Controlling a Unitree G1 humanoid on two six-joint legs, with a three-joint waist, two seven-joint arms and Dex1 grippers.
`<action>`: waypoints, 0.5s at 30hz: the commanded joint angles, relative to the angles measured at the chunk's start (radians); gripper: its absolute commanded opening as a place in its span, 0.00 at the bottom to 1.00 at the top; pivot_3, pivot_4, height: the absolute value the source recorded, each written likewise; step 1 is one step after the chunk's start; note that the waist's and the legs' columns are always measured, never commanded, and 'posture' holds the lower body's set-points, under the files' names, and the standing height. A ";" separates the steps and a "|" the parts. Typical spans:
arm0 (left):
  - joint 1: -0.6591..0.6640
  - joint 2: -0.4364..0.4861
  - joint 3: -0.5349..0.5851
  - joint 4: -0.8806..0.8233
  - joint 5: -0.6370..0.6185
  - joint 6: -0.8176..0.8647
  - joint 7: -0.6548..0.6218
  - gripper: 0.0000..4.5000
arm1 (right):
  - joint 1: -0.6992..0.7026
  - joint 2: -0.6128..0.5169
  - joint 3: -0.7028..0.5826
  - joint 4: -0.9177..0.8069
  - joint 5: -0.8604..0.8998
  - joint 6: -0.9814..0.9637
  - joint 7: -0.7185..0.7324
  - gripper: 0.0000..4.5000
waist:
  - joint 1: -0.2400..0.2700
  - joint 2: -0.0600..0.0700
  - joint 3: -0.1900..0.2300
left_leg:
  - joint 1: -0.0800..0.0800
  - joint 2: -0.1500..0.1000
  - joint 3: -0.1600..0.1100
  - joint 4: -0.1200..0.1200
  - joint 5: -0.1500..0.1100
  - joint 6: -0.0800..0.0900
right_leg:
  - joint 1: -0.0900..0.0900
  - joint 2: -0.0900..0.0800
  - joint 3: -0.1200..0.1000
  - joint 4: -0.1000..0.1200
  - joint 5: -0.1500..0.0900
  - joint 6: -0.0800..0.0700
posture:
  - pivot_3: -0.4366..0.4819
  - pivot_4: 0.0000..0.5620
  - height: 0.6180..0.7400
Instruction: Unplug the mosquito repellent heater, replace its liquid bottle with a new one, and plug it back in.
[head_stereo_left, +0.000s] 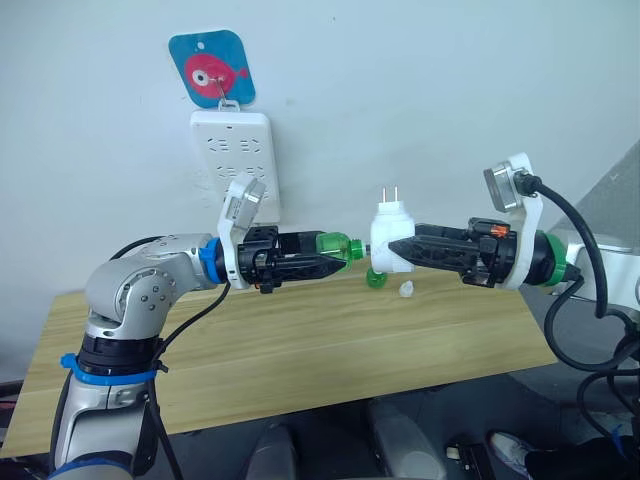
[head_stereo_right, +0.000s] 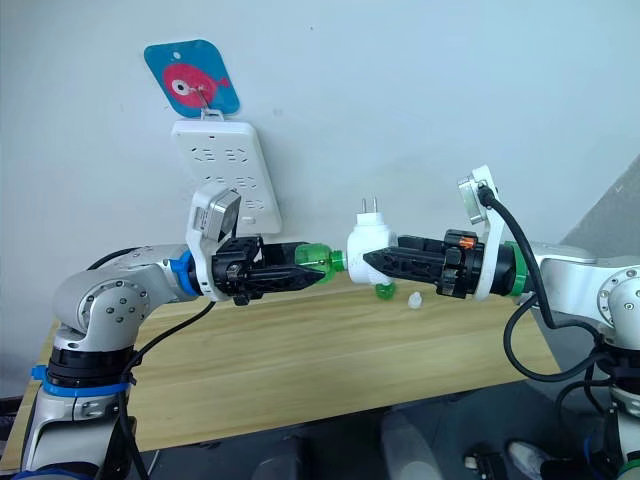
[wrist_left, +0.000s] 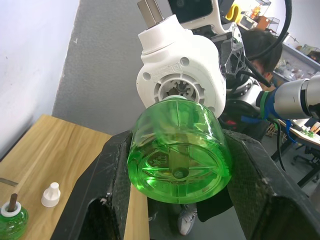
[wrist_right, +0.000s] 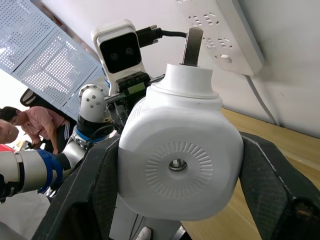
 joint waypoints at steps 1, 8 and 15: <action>-0.018 -0.005 -0.033 -0.062 -0.024 -0.013 -0.036 0.51 | -0.033 0.015 0.023 -0.080 0.039 0.002 0.021 0.67 | 0.000 0.000 0.000 | 0.000 0.000 0.000 0.000 0.000 0.000 | 0.000 0.000 0.000 0.000 0.000 0.000 | 0.30 0.22 0.97; -0.033 0.021 -0.015 -0.051 -0.059 0.025 -0.064 0.51 | -0.033 -0.026 -0.002 -0.052 0.022 0.034 0.078 0.67 | 0.000 0.000 0.000 | 0.000 0.000 0.000 0.000 0.000 0.000 | 0.000 0.000 0.000 0.000 0.000 0.000 | 0.30 0.21 0.97; -0.043 0.039 -0.015 -0.060 -0.091 0.060 -0.086 0.51 | -0.015 -0.066 -0.023 0.000 -0.033 0.060 0.153 0.67 | 0.000 0.000 -0.001 | 0.000 0.000 0.000 0.000 0.000 0.000 | 0.000 0.000 0.000 0.000 0.000 0.000 | 0.30 0.21 0.97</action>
